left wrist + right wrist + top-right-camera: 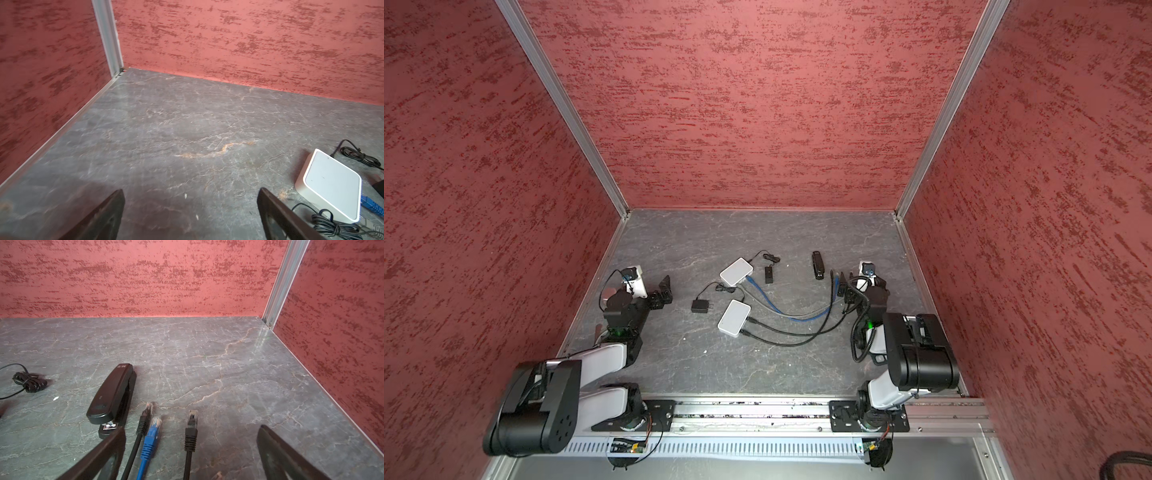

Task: Insert the plug into the switch port

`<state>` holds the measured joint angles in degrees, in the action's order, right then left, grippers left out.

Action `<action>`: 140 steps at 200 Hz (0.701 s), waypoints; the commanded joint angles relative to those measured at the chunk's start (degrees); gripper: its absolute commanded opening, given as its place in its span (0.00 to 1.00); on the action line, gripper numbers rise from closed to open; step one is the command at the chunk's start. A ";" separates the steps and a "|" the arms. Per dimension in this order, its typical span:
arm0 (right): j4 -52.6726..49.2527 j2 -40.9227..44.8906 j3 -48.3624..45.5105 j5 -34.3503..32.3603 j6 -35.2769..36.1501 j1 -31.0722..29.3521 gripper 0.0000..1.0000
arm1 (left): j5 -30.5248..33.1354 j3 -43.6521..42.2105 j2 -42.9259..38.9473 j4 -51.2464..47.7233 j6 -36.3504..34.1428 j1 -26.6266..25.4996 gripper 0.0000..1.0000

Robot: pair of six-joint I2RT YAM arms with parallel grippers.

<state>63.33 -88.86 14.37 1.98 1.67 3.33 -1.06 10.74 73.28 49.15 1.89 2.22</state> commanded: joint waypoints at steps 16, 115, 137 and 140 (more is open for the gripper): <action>5.39 0.22 0.44 2.57 -1.18 0.13 0.99 | -4.12 3.53 13.45 14.75 -2.51 0.10 1.00; 3.11 0.26 1.72 -3.22 -3.00 0.09 0.99 | 6.16 10.18 14.50 3.36 -0.40 -1.21 1.00; 4.46 0.26 0.84 -0.57 -2.11 0.02 0.99 | 6.29 10.11 14.62 3.52 -0.41 -1.25 1.00; 4.39 0.18 0.90 -0.57 -2.03 0.02 0.99 | 6.30 10.09 14.68 3.77 -0.46 -1.25 1.00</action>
<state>65.58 -88.86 15.57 0.47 -0.40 3.33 4.38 20.88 88.05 53.47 0.82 1.26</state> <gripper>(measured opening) 0.989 0.996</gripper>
